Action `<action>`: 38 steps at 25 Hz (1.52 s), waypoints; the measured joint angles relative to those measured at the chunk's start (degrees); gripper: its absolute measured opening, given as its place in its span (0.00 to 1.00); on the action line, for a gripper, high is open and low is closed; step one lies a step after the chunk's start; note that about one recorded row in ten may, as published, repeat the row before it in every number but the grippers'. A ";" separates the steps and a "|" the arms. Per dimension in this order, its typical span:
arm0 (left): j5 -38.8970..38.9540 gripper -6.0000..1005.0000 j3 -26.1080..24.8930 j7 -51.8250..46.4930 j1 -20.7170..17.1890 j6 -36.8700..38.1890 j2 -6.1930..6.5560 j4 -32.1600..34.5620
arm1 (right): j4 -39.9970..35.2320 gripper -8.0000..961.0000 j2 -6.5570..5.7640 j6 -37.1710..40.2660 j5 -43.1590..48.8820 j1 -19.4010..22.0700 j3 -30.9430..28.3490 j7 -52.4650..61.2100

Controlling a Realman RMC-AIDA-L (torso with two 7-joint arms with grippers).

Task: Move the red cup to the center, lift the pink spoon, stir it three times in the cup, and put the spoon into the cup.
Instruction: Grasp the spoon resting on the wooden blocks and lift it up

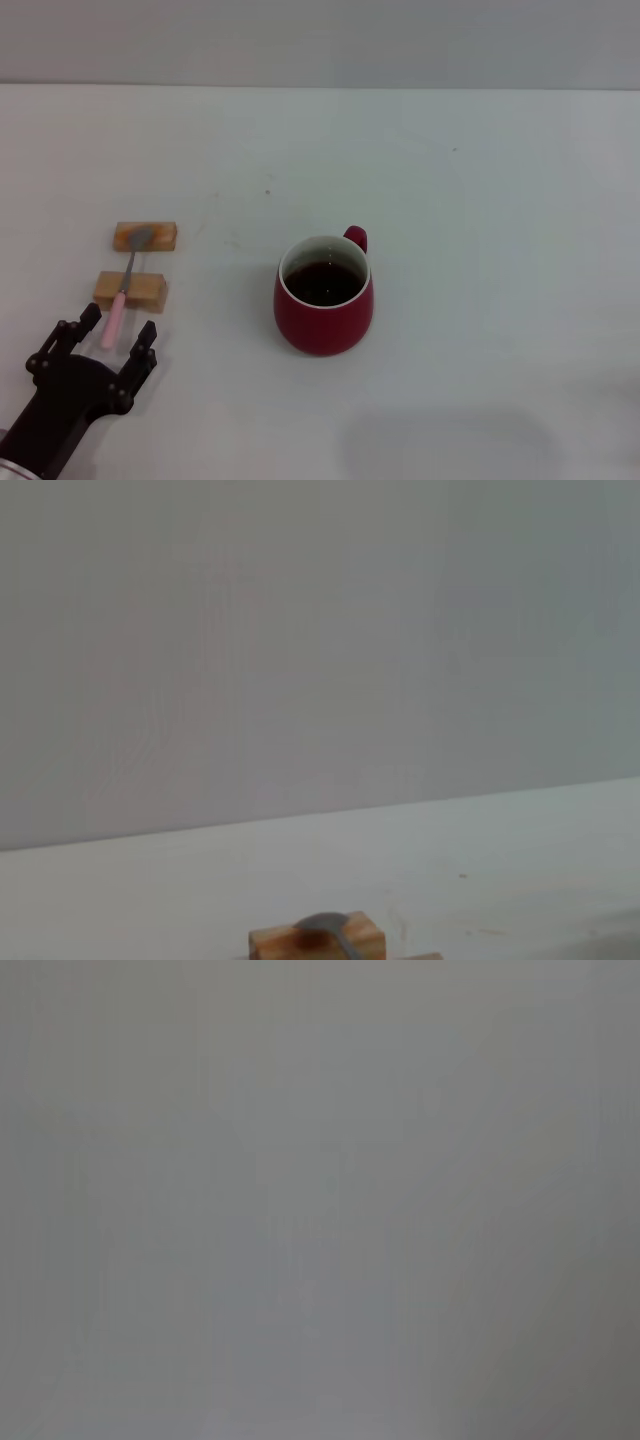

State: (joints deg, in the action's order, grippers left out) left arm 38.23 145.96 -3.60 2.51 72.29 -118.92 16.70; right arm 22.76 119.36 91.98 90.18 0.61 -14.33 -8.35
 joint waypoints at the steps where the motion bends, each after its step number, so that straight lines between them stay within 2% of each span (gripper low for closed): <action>1: 0.00 0.67 0.00 0.00 -0.04 -0.08 -0.01 0.00 | 0.00 0.01 0.00 -0.02 0.00 0.00 0.00 0.00; 13: 0.00 0.66 -0.04 0.00 -0.12 -0.63 -0.09 0.18 | 0.00 0.01 0.00 -0.17 0.00 -0.03 0.00 0.00; 19: 0.00 0.60 -0.07 -0.05 -0.06 -0.67 -0.09 0.25 | 0.00 0.01 0.00 -0.22 0.00 0.00 0.00 0.00; 38: 0.10 0.60 -0.45 -0.61 0.13 -0.66 -0.01 0.26 | 0.00 0.01 0.00 -0.23 0.00 -0.16 0.09 0.00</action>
State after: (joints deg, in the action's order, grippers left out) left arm 38.33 145.51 -4.22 2.64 71.63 -118.93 16.96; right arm 22.76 119.36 91.75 90.17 0.45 -14.24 -8.35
